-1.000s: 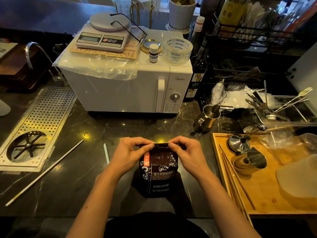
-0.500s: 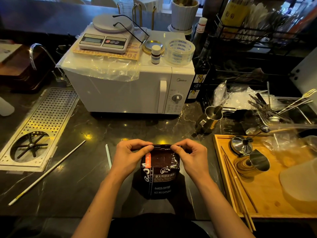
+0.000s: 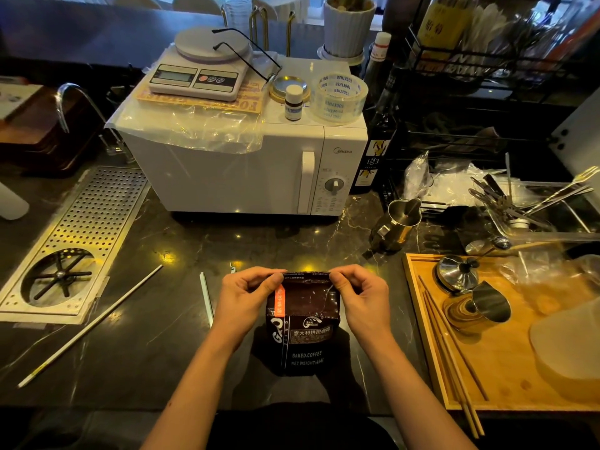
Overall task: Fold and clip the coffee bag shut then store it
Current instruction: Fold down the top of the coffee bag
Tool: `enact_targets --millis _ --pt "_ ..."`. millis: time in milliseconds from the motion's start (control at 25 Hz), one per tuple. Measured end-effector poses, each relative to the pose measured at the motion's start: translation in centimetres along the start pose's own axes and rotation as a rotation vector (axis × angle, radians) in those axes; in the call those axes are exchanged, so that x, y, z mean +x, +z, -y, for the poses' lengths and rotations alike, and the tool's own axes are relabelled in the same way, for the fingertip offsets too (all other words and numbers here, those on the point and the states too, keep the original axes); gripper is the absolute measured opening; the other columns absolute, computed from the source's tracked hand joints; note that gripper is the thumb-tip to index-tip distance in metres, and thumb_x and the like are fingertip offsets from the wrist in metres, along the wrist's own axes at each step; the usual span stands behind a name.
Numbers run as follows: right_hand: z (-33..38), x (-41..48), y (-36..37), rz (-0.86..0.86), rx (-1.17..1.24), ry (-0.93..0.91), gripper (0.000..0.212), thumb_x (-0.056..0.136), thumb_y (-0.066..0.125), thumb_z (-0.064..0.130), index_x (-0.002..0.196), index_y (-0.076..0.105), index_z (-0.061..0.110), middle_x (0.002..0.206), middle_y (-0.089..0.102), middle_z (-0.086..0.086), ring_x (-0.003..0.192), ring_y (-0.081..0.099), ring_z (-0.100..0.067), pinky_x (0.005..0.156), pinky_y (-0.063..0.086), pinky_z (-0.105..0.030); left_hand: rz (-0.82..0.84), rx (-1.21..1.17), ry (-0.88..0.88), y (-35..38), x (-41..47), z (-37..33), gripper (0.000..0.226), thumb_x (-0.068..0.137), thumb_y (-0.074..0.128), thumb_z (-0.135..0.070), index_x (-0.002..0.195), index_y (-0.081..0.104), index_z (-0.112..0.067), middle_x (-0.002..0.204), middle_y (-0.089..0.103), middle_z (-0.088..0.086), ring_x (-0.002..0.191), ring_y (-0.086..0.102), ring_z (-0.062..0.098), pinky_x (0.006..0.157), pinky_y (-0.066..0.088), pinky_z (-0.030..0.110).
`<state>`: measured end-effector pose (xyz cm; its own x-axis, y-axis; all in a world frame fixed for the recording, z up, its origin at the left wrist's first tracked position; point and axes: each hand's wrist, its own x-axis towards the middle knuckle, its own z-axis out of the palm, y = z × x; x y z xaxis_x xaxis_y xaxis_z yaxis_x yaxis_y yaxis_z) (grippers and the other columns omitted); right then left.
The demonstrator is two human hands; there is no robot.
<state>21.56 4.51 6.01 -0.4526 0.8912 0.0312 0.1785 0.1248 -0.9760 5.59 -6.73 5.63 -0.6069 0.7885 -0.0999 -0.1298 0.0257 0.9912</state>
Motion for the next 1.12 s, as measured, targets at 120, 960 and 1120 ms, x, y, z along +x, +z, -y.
enact_targets --millis 120,960,1120 --pt "0.0 -0.5 -0.2 0.029 0.129 0.057 0.010 0.087 0.068 0.009 0.092 0.074 0.015 0.085 0.076 -0.002 0.083 0.073 -0.014 0.072 0.058 -0.024 -0.014 0.010 0.015 0.2 0.3 0.2 0.011 0.083 0.066 -0.008 0.087 0.075 -0.014 0.080 0.078 -0.004 0.078 0.073 0.007 0.069 0.056 0.017" --pt "-0.9 -0.9 1.0 0.113 0.187 0.180 0.013 0.087 0.068 0.009 0.095 0.073 0.018 0.091 0.077 -0.002 0.087 0.074 -0.015 0.073 0.058 -0.027 0.028 0.155 -0.017 0.4 0.2 1.5 0.008 0.085 0.071 -0.017 0.092 0.074 -0.020 0.088 0.075 0.004 0.086 0.072 0.027 0.075 0.060 0.038" --pt "-1.0 -0.7 1.2 0.079 0.182 0.180 0.014 0.086 0.068 0.006 0.091 0.074 0.018 0.086 0.078 -0.001 0.083 0.074 -0.015 0.073 0.059 -0.028 0.042 0.047 -0.067 1.0 -0.5 1.7 0.017 0.086 0.069 -0.009 0.103 0.070 -0.016 0.095 0.076 0.002 0.091 0.073 0.014 0.073 0.057 0.025"
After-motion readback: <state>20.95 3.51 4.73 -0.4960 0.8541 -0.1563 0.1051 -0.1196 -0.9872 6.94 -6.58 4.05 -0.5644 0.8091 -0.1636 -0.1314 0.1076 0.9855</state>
